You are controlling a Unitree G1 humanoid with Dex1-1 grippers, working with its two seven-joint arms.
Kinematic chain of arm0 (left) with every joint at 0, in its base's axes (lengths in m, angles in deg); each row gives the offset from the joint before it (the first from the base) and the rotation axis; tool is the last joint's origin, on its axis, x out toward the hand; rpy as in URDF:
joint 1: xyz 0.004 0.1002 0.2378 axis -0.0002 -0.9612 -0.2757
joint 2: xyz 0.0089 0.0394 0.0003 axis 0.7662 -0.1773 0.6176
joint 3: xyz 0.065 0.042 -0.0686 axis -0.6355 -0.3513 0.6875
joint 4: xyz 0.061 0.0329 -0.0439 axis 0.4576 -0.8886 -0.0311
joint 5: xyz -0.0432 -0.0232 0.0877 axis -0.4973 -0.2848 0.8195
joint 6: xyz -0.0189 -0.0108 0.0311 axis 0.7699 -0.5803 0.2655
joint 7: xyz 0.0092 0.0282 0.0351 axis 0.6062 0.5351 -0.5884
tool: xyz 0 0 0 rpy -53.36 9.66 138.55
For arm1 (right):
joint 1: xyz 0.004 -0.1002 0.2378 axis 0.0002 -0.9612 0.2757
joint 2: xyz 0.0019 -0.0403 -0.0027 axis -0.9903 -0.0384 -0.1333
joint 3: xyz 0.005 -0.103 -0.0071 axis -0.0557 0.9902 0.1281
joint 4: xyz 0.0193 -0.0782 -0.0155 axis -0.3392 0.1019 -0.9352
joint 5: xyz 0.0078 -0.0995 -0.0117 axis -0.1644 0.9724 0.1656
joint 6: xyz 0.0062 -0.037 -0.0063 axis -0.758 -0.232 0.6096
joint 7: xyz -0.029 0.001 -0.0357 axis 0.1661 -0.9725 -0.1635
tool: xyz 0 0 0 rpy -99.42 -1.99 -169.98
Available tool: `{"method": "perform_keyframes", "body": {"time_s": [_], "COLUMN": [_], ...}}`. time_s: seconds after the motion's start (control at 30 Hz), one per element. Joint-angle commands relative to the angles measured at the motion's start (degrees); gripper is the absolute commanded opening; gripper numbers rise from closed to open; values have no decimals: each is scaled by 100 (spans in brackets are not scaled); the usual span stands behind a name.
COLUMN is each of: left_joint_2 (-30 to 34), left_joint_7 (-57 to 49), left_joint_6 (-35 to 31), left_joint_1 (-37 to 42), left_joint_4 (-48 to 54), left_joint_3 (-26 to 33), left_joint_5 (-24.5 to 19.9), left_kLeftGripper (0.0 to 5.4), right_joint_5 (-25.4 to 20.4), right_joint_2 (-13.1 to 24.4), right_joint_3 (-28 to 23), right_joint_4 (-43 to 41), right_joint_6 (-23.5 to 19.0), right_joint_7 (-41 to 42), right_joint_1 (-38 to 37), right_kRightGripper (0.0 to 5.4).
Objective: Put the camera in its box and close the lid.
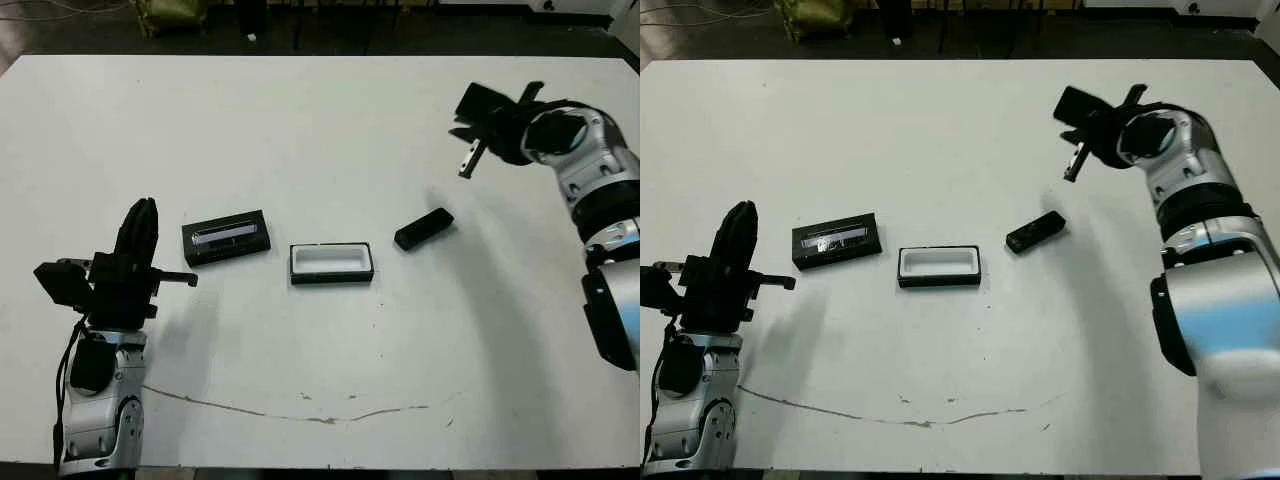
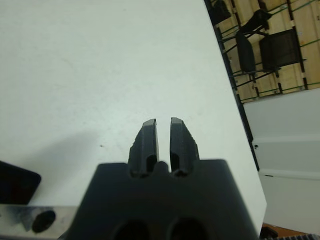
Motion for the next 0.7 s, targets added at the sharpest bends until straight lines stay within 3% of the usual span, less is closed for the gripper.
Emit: {"method": "perform_keyframes", "body": {"time_s": [0.03, 0.4, 0.7], "left_joint_2": [36, 25, -10], "left_joint_7": [-2, 100, 31], "left_joint_6": [-127, -5, -136], "left_joint_1": [-61, -63, -99], "left_joint_4": [-24, -127, -39], "left_joint_3": [-10, 12, -3], "left_joint_5": [14, -2, -36], "left_kLeftGripper": [2, 2, 2], "right_joint_5": [170, 309, 117], "right_joint_2": [-121, -172, -311], "right_joint_3": [173, 379, 256], "right_joint_4": [73, 32, -68], "right_joint_6": [-36, 308, -1], "right_joint_7": [107, 380, 763], "right_joint_1": [-115, -341, -646], "right_kRightGripper": [0, 0, 0]}}
